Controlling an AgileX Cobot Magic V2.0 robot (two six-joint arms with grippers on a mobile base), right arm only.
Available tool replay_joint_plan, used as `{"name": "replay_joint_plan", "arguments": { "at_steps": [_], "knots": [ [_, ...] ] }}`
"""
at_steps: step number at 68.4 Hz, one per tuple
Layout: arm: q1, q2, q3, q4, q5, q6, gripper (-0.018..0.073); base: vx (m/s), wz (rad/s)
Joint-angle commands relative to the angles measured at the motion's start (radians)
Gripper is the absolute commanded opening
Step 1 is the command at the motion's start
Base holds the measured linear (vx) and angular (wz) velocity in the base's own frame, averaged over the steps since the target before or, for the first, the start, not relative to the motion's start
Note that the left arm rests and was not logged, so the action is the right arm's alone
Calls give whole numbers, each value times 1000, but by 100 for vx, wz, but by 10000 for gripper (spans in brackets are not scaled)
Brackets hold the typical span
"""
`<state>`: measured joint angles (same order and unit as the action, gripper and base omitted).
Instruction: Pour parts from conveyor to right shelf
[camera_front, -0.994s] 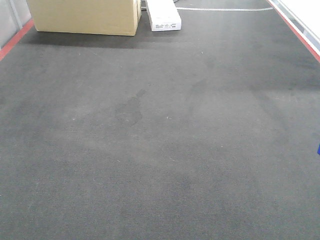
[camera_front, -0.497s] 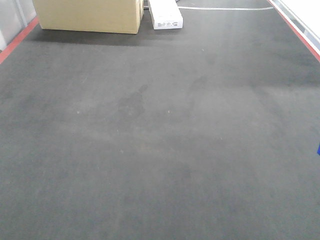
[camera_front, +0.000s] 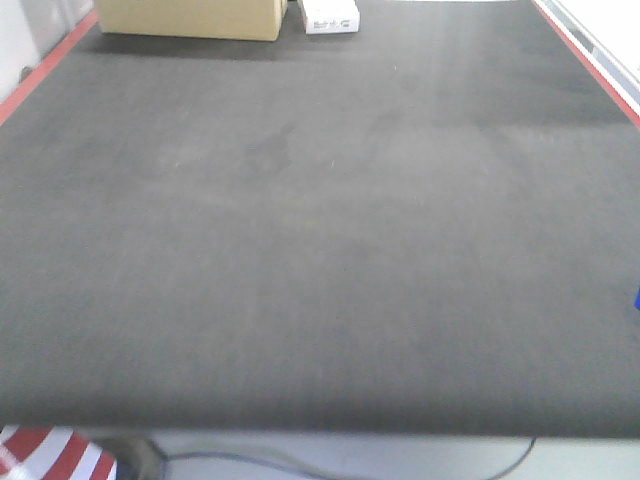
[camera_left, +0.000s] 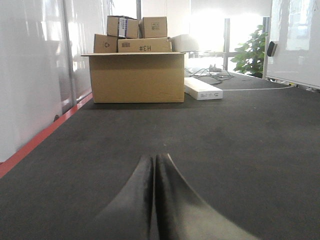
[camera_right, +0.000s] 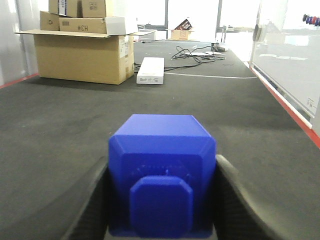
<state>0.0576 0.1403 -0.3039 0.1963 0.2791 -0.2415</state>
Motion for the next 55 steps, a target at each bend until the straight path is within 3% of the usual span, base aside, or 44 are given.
{"name": "replay_joint_plan", "arguments": {
  "at_steps": [1, 55],
  "knots": [
    [-3, 9, -28, 2, -82, -10, -5, -37, 6],
    [-3, 9, -28, 2, -82, -10, -5, -34, 3]
  ]
}}
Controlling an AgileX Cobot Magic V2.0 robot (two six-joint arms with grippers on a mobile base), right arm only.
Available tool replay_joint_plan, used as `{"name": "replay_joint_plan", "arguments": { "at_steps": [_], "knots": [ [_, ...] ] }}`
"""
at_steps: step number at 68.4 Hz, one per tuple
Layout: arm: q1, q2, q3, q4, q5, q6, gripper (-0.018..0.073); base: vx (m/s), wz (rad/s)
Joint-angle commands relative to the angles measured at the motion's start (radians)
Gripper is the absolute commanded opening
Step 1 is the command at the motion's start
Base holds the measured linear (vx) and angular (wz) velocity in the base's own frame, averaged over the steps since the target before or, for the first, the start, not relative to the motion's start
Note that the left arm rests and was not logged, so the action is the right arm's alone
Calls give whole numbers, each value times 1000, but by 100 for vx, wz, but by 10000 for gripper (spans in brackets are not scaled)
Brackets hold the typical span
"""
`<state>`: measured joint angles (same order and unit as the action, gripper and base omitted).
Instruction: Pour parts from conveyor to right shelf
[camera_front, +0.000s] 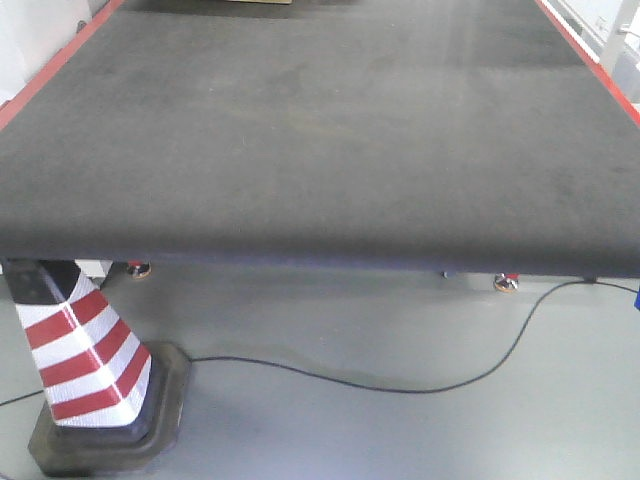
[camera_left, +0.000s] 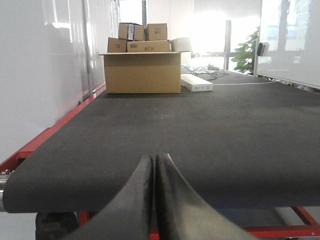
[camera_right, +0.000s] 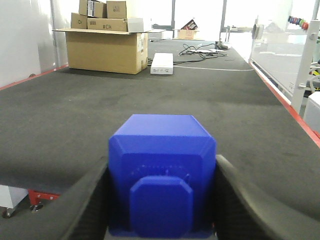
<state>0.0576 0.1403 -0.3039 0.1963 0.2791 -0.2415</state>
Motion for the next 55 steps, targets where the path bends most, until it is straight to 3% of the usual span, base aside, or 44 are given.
{"name": "replay_joint_plan", "arguments": {
  "at_steps": [1, 34, 55],
  "knots": [
    [-3, 9, -28, 2, -82, -10, -5, -28, -4],
    [-3, 9, -28, 2, -82, -10, -5, -21, -11],
    [-3, 9, -28, 2, -82, -10, -5, -16, -64]
  ]
}}
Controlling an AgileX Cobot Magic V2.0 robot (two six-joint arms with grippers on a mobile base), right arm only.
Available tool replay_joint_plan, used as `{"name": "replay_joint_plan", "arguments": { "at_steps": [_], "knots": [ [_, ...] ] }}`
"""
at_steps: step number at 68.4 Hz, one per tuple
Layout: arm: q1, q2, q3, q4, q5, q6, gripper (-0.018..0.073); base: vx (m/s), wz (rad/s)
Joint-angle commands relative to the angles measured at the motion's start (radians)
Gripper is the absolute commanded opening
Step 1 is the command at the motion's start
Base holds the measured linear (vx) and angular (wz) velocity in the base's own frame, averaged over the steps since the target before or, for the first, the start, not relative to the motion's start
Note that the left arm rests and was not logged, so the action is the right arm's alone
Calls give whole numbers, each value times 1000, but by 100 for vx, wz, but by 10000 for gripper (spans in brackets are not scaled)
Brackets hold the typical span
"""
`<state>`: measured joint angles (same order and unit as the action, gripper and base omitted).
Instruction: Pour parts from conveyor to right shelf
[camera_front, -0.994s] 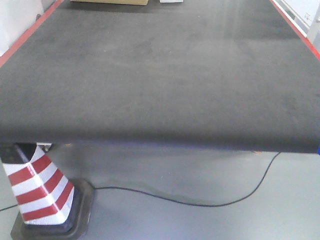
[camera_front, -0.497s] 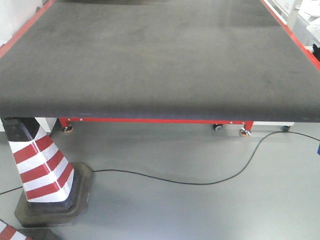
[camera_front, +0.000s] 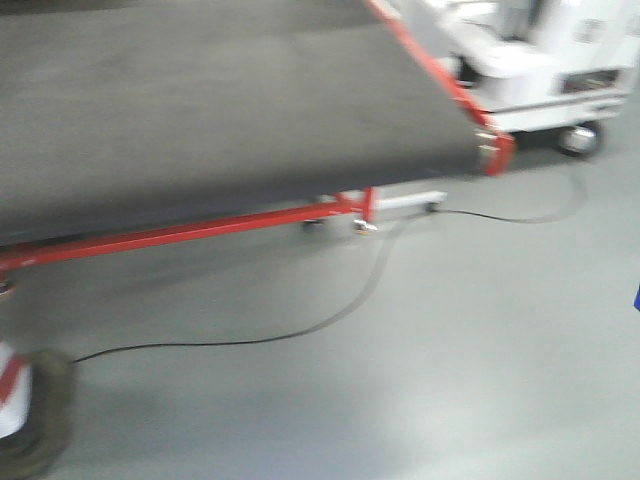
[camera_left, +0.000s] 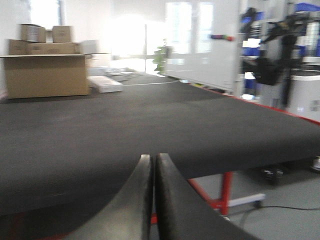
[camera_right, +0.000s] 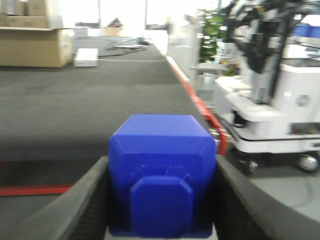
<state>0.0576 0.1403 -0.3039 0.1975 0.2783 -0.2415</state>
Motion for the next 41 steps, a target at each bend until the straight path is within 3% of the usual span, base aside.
{"name": "replay_joint_plan", "arguments": {
  "at_steps": [1, 41],
  "knots": [
    [-3, 9, -28, 1, -81, -10, -5, -19, -85],
    [-3, 9, -28, 1, -81, -10, -5, -19, -75]
  ]
}}
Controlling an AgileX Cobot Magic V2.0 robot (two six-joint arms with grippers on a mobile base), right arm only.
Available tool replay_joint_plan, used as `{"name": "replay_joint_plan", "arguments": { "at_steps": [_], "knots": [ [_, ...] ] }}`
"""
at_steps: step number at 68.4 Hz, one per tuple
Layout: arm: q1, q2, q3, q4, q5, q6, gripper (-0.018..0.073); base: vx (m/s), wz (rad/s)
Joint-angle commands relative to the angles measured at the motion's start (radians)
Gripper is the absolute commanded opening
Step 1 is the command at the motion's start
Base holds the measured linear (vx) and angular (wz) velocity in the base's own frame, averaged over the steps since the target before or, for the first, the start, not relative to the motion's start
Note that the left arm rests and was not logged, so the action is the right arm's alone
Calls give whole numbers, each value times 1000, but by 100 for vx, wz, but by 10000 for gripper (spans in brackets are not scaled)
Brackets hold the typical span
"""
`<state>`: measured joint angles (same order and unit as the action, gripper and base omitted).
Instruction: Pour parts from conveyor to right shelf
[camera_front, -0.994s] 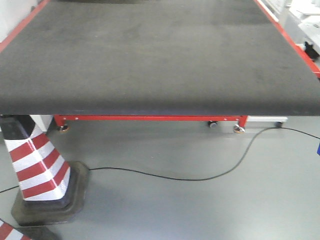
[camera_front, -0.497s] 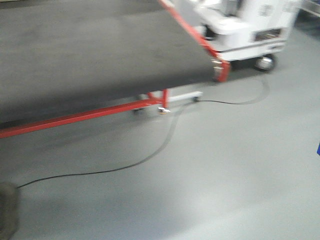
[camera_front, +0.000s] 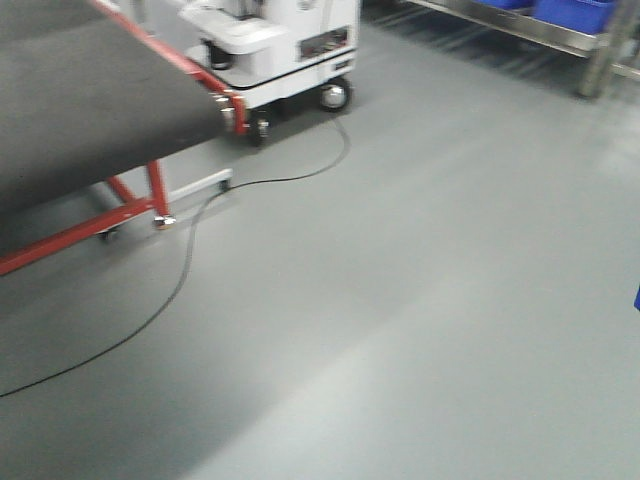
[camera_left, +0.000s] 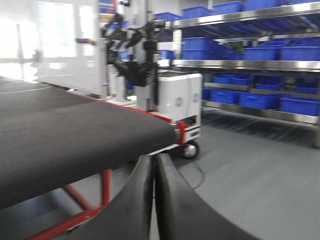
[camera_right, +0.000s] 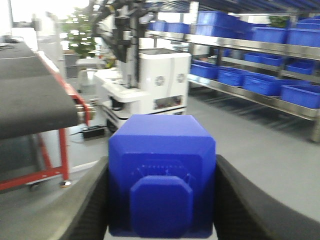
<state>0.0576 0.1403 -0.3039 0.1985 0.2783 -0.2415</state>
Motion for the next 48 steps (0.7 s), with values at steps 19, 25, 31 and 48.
{"name": "replay_joint_plan", "arguments": {
  "at_steps": [19, 25, 31, 48],
  "knots": [
    [-3, 9, -28, 0, -81, -10, -5, -18, -71],
    [-3, 9, -28, 0, -81, -10, -5, -20, -79],
    [-3, 9, -28, 0, -81, -10, -5, -19, -81],
    [-3, 9, -28, 0, -81, -10, -5, -15, -83]
  ]
}}
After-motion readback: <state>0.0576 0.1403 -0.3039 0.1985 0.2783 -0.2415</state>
